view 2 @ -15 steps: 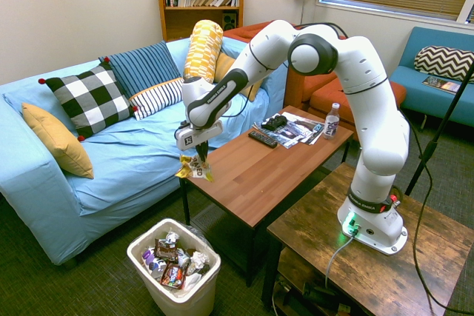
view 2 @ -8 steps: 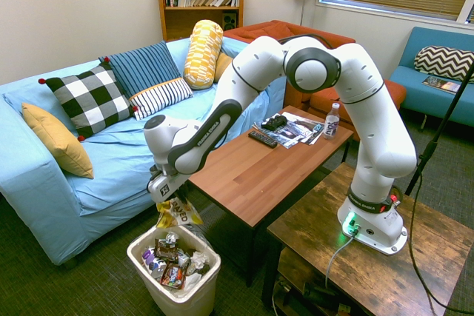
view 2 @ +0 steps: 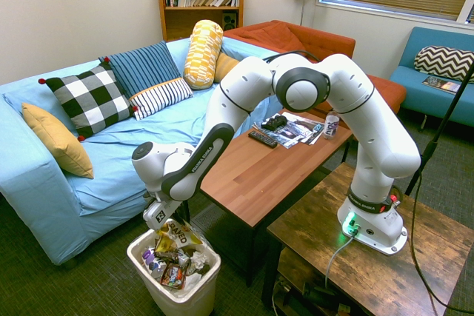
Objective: Throw the chip bag in the trash bin
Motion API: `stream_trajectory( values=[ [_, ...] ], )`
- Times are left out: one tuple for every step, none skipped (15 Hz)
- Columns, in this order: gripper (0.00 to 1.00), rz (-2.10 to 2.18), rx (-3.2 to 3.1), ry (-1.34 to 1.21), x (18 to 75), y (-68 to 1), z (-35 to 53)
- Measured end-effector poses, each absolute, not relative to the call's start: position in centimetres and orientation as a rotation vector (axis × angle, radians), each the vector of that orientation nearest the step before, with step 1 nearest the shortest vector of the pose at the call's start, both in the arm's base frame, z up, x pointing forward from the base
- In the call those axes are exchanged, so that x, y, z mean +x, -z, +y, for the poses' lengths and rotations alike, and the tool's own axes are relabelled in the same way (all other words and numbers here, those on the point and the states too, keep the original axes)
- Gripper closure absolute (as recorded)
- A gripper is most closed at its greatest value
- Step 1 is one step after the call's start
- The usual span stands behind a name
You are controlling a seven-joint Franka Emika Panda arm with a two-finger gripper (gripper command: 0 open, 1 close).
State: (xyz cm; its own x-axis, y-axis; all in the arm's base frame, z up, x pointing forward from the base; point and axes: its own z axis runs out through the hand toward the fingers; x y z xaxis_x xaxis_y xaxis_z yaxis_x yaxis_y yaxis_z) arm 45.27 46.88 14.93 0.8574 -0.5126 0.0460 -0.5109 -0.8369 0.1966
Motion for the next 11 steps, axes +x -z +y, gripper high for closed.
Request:
stream_trajectory(
  values=[
    [0.0,-0.791,2.831,0.011,45.4,-15.1,46.9],
    [0.0,-0.792,2.831,0.011,45.5,-15.3,46.9],
    [0.0,-0.793,2.831,0.01,45.5,-15.6,46.9],
    [0.0,-0.793,2.828,0.01,45.6,-16.0,46.9],
    [0.0,-0.793,2.825,0.01,45.6,-16.3,46.9],
    [0.0,-0.792,2.824,0.01,45.7,-16.6,47.0],
    [0.0,-0.791,2.825,0.01,45.6,-16.7,47.1],
    [0.0,-0.789,2.827,0.011,45.5,-16.8,47.2],
    [0.0,-0.786,2.829,0.012,45.4,-16.8,47.3],
    [0.0,-0.784,2.83,0.014,45.3,-16.8,47.4],
    [0.0,-0.782,2.831,0.016,45.2,-16.8,47.5]
  ],
)
